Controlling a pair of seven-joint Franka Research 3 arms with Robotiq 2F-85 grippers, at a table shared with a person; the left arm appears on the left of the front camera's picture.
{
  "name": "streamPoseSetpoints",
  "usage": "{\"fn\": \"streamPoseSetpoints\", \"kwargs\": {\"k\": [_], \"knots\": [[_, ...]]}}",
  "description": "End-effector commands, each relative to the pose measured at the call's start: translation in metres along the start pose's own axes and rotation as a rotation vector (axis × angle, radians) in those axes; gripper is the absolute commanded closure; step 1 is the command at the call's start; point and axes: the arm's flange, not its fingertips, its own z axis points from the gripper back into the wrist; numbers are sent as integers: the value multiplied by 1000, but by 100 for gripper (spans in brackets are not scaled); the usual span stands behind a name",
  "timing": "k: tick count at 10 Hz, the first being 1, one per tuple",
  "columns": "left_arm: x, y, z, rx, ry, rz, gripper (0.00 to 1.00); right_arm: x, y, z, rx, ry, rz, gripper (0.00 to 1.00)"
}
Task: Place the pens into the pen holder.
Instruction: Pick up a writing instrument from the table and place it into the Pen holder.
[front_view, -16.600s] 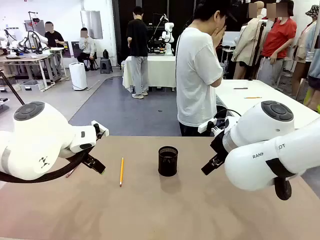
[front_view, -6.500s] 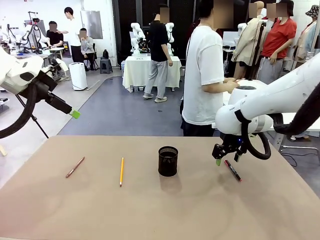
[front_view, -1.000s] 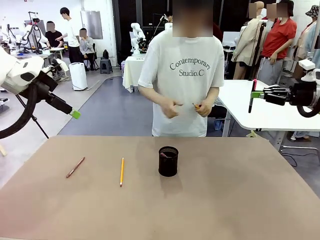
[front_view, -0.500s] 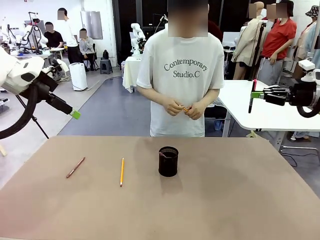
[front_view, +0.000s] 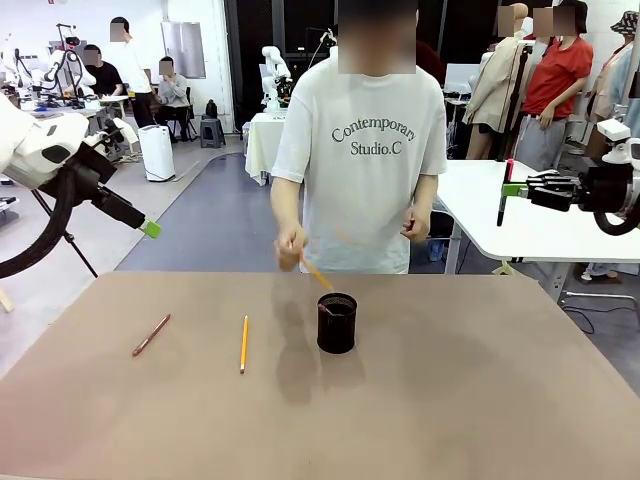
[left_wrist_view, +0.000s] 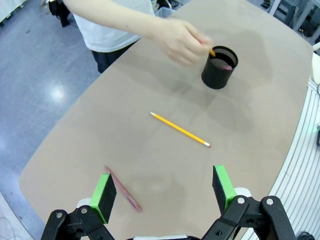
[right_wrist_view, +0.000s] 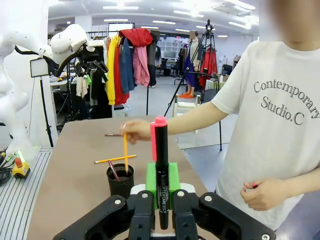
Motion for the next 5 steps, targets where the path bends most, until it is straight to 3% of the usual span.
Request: {"fn": "streamPoseSetpoints", "kwargs": {"k": [1,5], "knots": [[-1,-1,1,-1,-8,-1,0,2,1,1,11,1,3,100],[-1,-1,1,-1,-8,-1,0,2,1,1,11,1,3,100]]}}
